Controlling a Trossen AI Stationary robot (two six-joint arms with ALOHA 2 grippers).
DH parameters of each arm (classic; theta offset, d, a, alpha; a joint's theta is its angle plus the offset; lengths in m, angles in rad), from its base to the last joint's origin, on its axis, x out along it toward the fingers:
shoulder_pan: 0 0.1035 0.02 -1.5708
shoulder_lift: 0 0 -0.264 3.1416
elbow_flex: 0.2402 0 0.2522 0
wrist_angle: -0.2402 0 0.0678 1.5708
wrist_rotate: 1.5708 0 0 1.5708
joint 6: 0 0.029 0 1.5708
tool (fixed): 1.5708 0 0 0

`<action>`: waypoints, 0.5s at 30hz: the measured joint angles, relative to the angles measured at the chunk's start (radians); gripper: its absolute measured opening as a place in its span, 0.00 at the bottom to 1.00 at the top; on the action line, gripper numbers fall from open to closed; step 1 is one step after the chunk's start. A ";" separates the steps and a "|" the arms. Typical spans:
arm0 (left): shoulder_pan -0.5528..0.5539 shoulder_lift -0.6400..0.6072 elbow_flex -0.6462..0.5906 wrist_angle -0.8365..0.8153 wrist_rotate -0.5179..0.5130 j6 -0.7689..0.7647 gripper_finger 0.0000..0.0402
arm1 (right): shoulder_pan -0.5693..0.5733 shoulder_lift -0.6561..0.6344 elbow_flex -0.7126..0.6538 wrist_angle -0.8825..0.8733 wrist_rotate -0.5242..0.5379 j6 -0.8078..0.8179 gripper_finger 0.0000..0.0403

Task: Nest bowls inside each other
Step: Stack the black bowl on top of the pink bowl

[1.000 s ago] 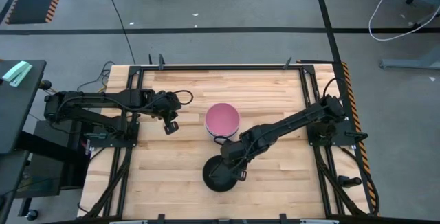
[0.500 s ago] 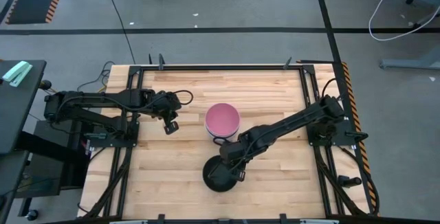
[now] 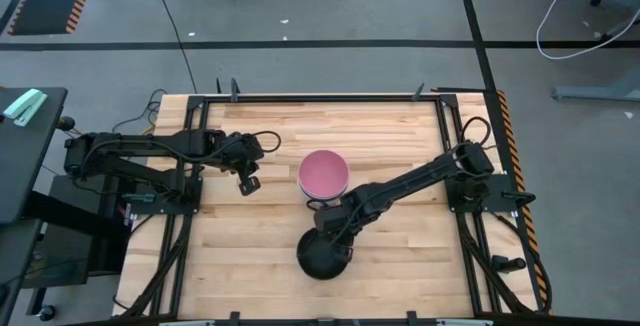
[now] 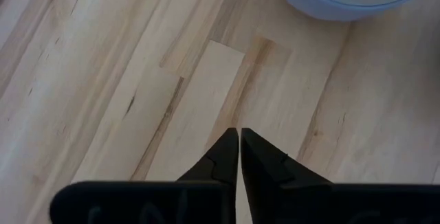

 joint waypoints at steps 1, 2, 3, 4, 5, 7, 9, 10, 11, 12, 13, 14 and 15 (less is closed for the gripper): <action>0.000 0.000 0.000 0.000 0.000 0.000 0.06 | 0.000 0.000 0.000 0.000 0.001 0.000 0.24; 0.000 0.000 0.000 -0.001 0.000 0.000 0.06 | -0.001 0.000 0.000 0.000 0.001 -0.001 0.24; 0.000 0.000 0.000 -0.001 0.000 0.000 0.07 | -0.001 0.000 0.000 -0.001 0.001 -0.004 0.24; 0.000 0.000 0.000 0.000 0.000 0.000 0.07 | 0.000 0.000 0.000 -0.002 0.001 -0.005 0.24; 0.000 0.000 0.000 -0.001 0.000 0.000 0.07 | 0.000 0.000 0.000 -0.004 0.001 -0.005 0.24; 0.000 0.000 0.000 -0.001 0.000 0.000 0.08 | 0.000 0.000 0.000 -0.004 0.000 -0.006 0.24; 0.000 0.000 0.000 -0.001 0.000 0.000 0.09 | 0.000 0.000 0.000 -0.005 0.000 -0.007 0.24; 0.000 0.000 0.000 -0.001 0.000 0.000 0.09 | 0.000 0.000 0.000 -0.006 0.000 -0.010 0.24; 0.000 0.000 0.000 -0.001 0.000 0.000 0.09 | -0.001 -0.003 0.000 -0.010 0.001 -0.017 0.24; 0.000 0.000 0.000 -0.001 0.000 0.000 0.09 | -0.002 -0.005 0.000 -0.015 0.001 -0.023 0.24; 0.000 0.000 0.000 -0.001 0.000 0.000 0.08 | -0.004 -0.006 0.000 -0.014 0.002 -0.024 0.24; 0.000 0.000 0.000 -0.001 0.000 0.000 0.08 | -0.007 -0.006 0.000 -0.014 0.002 -0.025 0.24; 0.000 0.000 0.000 -0.001 0.000 0.000 0.07 | -0.009 -0.006 0.000 -0.019 0.002 -0.025 0.24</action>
